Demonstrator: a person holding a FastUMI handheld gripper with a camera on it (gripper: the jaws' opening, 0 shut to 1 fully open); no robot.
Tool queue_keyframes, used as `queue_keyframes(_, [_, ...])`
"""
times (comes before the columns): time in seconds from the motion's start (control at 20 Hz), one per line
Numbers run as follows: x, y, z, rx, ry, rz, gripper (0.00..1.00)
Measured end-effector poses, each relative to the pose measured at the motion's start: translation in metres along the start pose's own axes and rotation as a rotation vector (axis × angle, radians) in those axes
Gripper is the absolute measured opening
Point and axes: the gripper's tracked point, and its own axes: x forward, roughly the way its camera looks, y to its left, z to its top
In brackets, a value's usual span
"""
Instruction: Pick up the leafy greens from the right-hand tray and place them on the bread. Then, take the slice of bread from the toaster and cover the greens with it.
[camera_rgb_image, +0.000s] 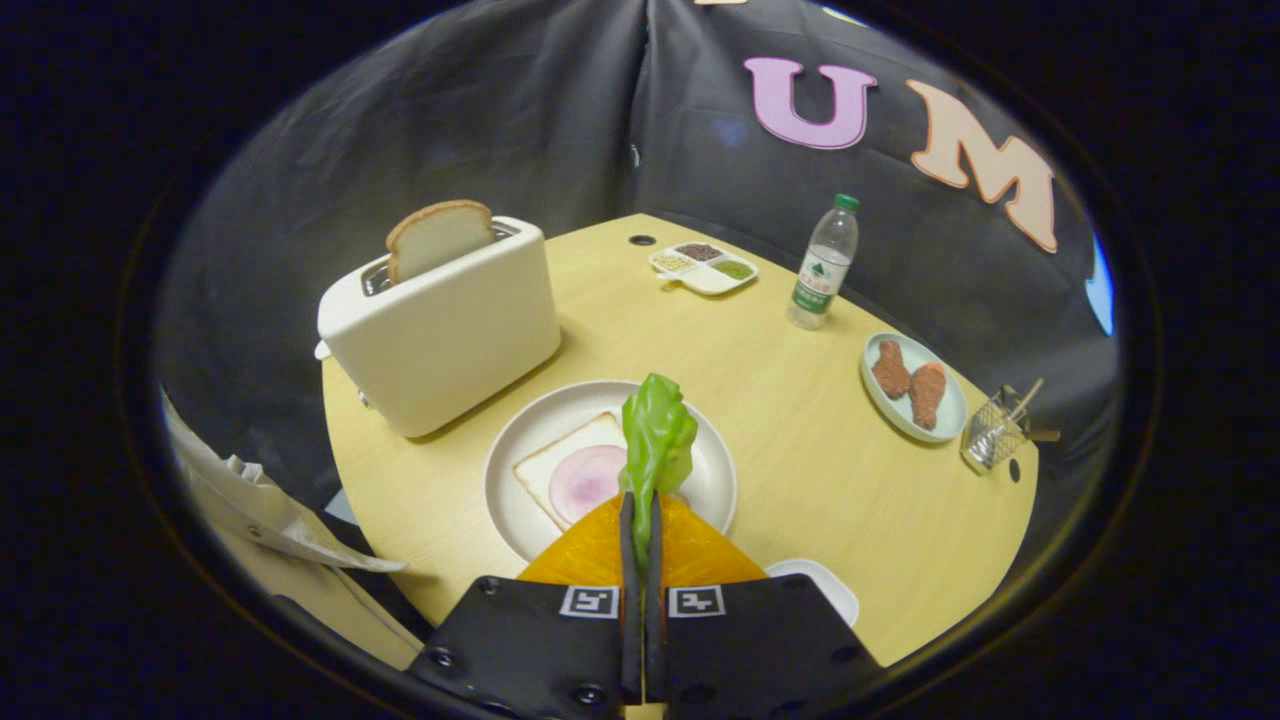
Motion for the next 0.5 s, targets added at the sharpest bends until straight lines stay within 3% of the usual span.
queue_keyframes(0.5, [0.029,0.042,0.013,-0.055,0.026,0.070,0.04])
